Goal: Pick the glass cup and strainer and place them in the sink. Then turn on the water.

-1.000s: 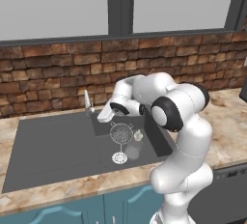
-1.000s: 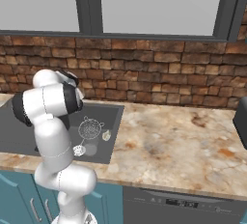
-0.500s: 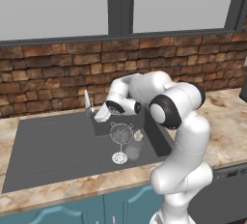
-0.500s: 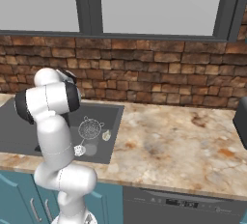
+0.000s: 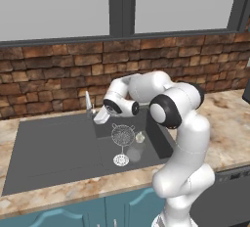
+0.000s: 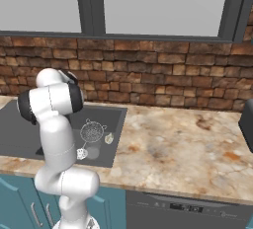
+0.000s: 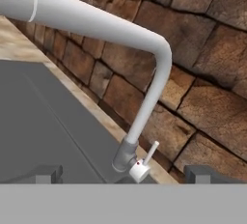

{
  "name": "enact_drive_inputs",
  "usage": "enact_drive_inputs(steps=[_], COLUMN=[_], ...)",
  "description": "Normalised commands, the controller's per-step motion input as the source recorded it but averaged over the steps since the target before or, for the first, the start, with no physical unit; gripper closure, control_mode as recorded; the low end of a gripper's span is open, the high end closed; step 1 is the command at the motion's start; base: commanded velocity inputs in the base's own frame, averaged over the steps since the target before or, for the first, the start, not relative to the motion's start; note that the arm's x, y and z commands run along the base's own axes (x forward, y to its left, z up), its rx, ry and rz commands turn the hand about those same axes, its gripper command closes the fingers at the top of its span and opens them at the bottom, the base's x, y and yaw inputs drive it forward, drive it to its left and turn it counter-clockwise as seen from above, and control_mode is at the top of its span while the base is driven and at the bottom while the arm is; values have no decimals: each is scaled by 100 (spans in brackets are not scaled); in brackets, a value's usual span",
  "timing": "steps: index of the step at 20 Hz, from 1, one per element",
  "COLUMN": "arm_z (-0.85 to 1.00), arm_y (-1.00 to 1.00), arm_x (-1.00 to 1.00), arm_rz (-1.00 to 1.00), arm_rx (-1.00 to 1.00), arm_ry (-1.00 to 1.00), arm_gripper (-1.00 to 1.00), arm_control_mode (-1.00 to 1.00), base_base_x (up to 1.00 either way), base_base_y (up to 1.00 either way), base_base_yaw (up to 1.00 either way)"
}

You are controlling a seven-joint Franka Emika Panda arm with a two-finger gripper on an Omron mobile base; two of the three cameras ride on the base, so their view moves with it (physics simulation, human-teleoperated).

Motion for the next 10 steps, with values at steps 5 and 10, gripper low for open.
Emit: enact_drive_inputs(steps=[5, 10], arm_z=[-2, 0], arm_y=[0, 0], arm_x=[3, 8], arm_rz=[-1, 0], arm_rx=[0, 0], arm_ry=[0, -1], arm_gripper=[-100, -100], arm_control_mode=[-100, -100], base_base_x=[0, 0], base_base_y=[0, 0], base_base_yaw=[0, 0])
